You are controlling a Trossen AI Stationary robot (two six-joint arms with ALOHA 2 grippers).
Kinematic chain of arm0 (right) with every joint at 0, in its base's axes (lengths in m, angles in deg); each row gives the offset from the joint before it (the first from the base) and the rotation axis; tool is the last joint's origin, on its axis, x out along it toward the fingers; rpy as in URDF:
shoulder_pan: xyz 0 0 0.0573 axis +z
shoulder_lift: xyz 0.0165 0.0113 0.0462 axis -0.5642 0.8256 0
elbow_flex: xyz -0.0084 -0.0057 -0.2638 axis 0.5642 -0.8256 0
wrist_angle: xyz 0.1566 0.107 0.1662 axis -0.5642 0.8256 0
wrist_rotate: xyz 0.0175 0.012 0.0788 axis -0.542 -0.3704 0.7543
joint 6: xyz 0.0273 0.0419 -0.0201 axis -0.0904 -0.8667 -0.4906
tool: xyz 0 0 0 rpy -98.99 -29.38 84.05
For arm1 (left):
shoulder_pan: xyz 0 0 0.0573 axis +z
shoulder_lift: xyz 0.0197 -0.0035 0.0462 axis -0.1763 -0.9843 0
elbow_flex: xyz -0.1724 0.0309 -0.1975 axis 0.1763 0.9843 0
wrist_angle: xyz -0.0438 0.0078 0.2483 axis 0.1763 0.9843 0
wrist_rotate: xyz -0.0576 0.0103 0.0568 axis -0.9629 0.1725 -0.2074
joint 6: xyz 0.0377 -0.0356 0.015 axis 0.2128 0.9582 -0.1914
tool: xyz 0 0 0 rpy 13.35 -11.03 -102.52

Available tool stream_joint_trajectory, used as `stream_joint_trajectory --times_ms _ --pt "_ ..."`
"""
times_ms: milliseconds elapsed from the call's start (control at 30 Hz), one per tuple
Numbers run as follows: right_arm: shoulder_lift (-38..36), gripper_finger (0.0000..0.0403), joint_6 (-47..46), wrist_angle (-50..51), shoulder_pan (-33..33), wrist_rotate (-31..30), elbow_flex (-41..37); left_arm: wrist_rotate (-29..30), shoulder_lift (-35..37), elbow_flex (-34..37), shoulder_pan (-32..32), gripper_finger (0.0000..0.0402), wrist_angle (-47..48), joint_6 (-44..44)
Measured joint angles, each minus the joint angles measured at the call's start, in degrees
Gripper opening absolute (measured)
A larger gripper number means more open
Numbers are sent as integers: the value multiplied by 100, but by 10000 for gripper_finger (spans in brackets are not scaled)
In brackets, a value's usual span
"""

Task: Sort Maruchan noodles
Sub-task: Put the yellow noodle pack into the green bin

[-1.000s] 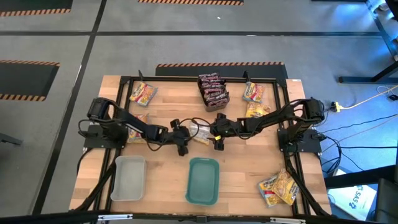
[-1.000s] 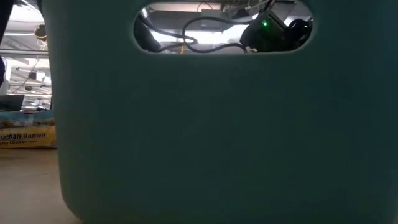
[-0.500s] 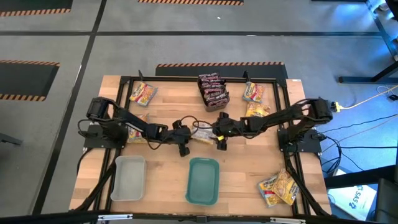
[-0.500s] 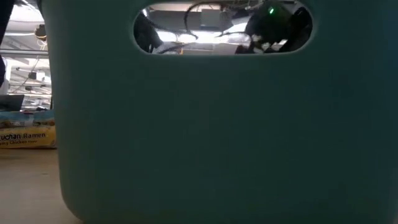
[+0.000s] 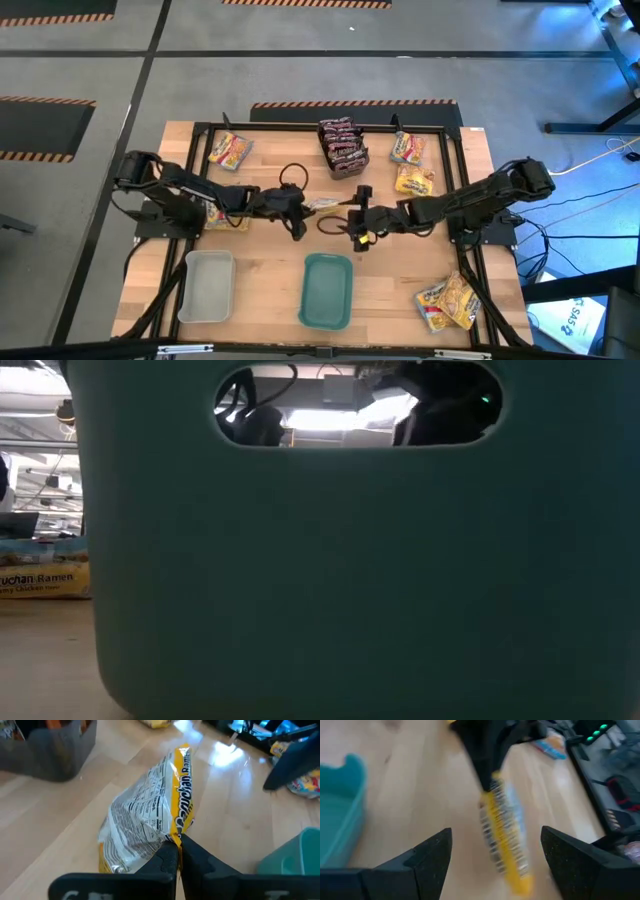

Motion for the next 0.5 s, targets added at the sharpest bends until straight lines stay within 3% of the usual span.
stream_joint_trajectory --times_ms 133,500 --pt "204 291 126 450 -185 -36 414 -148 -4 2 -9 0 -72 86" --pt "1204 291 120 820 -940 1193 1130 -161 -4 2 -26 0 -102 103"
